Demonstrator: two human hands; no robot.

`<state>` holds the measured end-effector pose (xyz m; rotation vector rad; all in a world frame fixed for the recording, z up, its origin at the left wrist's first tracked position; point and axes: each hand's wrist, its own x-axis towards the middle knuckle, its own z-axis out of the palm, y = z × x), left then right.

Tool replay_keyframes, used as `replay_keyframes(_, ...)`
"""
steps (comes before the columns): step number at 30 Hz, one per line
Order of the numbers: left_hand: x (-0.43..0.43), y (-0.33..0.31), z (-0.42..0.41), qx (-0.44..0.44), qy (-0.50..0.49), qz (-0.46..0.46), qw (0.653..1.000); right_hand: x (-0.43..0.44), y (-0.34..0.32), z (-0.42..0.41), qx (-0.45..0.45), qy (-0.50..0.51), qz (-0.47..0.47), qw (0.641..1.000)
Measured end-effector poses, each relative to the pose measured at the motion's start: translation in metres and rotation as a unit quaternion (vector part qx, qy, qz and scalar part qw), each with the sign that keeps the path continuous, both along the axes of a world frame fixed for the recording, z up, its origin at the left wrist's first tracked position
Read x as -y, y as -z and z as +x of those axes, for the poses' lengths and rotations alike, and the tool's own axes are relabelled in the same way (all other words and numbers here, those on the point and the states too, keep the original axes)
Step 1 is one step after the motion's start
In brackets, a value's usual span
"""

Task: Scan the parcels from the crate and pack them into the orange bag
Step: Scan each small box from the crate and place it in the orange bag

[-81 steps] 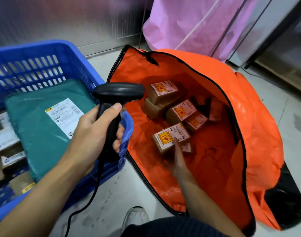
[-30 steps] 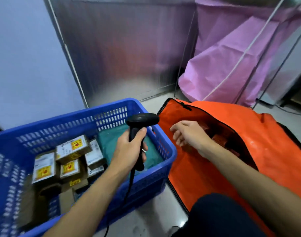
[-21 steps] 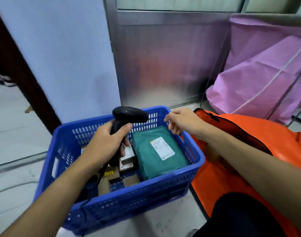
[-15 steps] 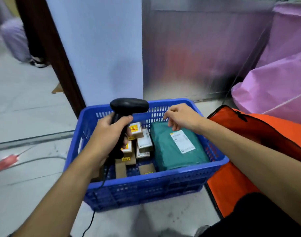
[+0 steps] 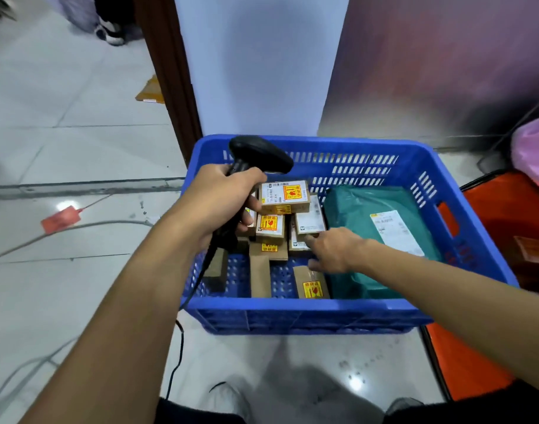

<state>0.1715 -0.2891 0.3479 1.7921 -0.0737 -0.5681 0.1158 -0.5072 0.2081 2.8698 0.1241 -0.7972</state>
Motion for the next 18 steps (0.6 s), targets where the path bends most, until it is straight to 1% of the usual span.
replay_keyframes(4,-0.006,-0.005,0.01,0.005,-0.009,0.011,1.0,-0.02,0.04,0.023,-0.002,-0.028,0.025,0.999)
replay_keyframes(6,-0.007,-0.007,0.012,0.007,-0.012,0.009,1.0,-0.033,0.057,0.04,-0.046,-0.022,0.058,0.997)
replay_keyframes(8,-0.009,-0.008,0.012,0.007,-0.011,0.008,1.0,-0.048,0.072,0.056,-0.102,0.058,0.127,0.985)
replay_keyframes(9,-0.009,-0.008,0.012,0.006,-0.008,0.006,1.0,-0.054,0.078,0.061,-0.115,0.095,0.143,0.978)
replay_keyframes(10,-0.011,-0.007,0.013,0.004,-0.008,0.003,1.0,-0.061,0.086,0.067,-0.117,0.107,0.15,0.976)
replay_keyframes(14,-0.011,-0.002,0.016,0.006,-0.006,0.014,1.0,-0.071,0.106,0.079,-0.126,0.1,0.118,0.98)
replay_keyframes(16,-0.011,-0.001,0.016,0.007,0.002,0.023,1.0,-0.076,0.116,0.084,-0.151,0.116,0.132,0.973)
replay_keyframes(18,-0.01,-0.002,0.017,0.013,0.01,0.026,1.0,-0.08,0.126,0.086,-0.155,0.131,0.141,0.969)
